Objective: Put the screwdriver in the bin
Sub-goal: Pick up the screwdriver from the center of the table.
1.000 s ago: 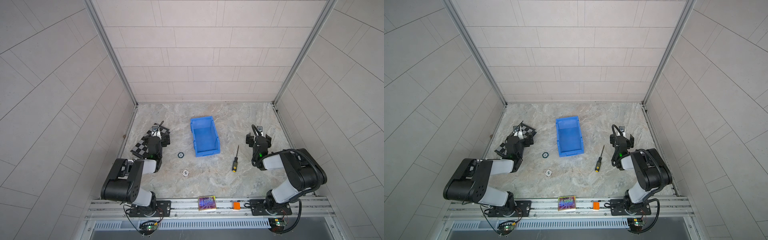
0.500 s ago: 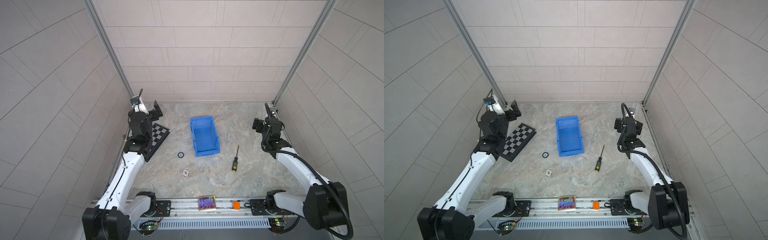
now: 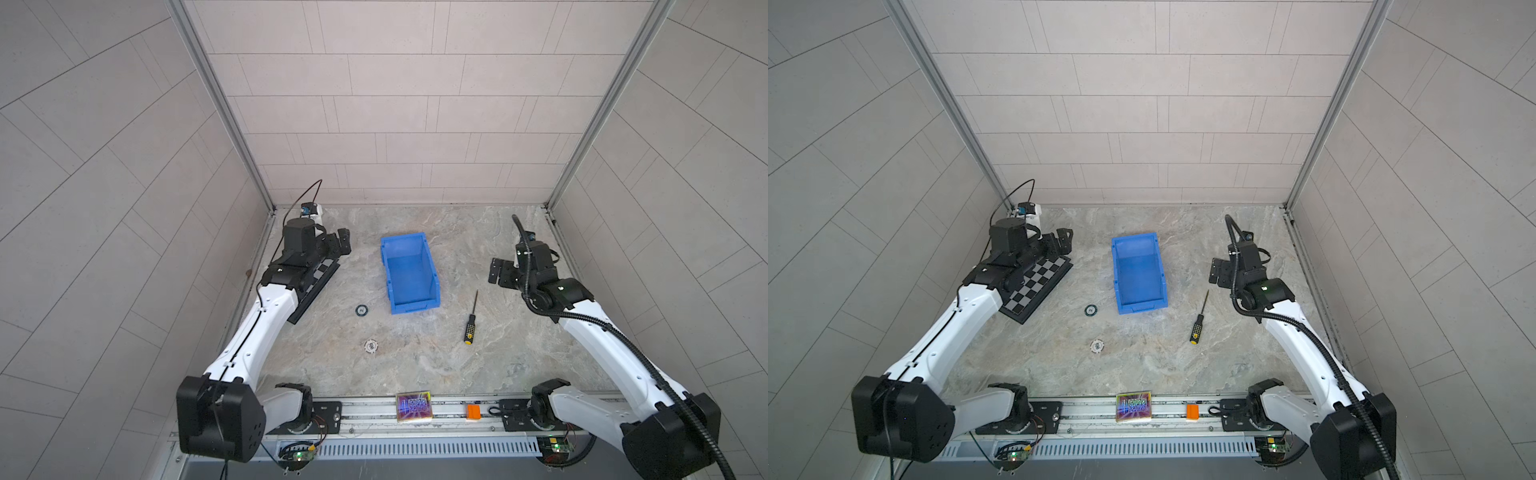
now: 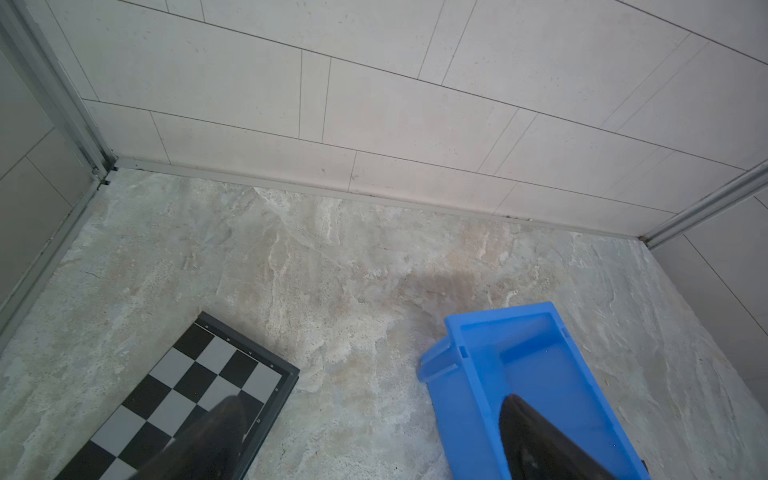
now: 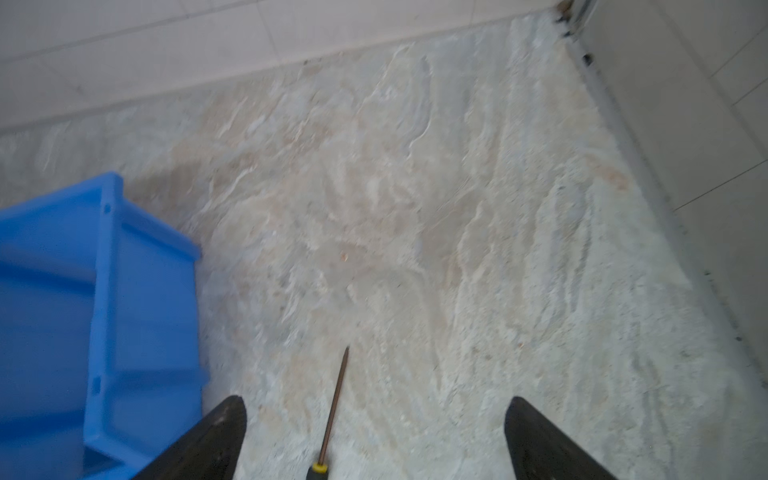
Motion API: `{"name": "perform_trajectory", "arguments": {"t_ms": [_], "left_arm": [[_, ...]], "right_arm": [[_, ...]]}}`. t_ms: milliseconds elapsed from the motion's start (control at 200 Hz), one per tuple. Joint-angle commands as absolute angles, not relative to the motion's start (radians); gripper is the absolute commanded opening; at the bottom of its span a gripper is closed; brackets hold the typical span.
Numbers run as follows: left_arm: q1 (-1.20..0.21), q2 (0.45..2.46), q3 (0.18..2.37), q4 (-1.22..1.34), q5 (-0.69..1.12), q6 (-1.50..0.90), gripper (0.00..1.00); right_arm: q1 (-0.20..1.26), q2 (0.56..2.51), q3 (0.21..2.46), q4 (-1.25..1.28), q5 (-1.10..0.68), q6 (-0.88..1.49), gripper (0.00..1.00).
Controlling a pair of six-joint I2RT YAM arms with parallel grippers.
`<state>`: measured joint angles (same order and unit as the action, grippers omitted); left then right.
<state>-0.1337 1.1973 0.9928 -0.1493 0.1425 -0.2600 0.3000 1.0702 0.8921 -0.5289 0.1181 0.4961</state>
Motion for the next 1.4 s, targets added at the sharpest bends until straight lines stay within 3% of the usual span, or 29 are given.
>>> {"name": "perform_trajectory", "arguments": {"t_ms": [0, 165, 280, 501, 1152, 1397], "left_arm": [[-0.147, 1.149, 0.956, -0.095, 0.157, -0.283, 0.99], [-0.149, 1.155, 0.956, -0.088, 0.166, -0.296, 1.00], [-0.149, 1.154, 0.946, -0.071, 0.169, -0.305, 1.00], [-0.149, 1.155, 0.938, -0.061, 0.161, -0.311, 0.99], [-0.150, 1.158, 0.933, -0.048, 0.159, -0.304, 1.00], [-0.150, 1.158, 0.940, -0.057, 0.162, -0.308, 0.99]], "right_arm": [[0.400, 1.046, 0.842, -0.601, 0.159, 0.636, 0.99], [0.542, 1.081, 0.735, -0.559, 0.193, 0.797, 0.99], [0.566, 1.114, 0.687, -0.568, 0.155, 0.842, 0.97], [0.623, 1.114, 0.624, -0.555, 0.150, 0.941, 0.85], [0.675, 1.312, 0.649, -0.428, 0.159, 1.002, 0.67], [0.683, 1.354, 0.662, -0.433, 0.186, 1.009, 0.55]]}}
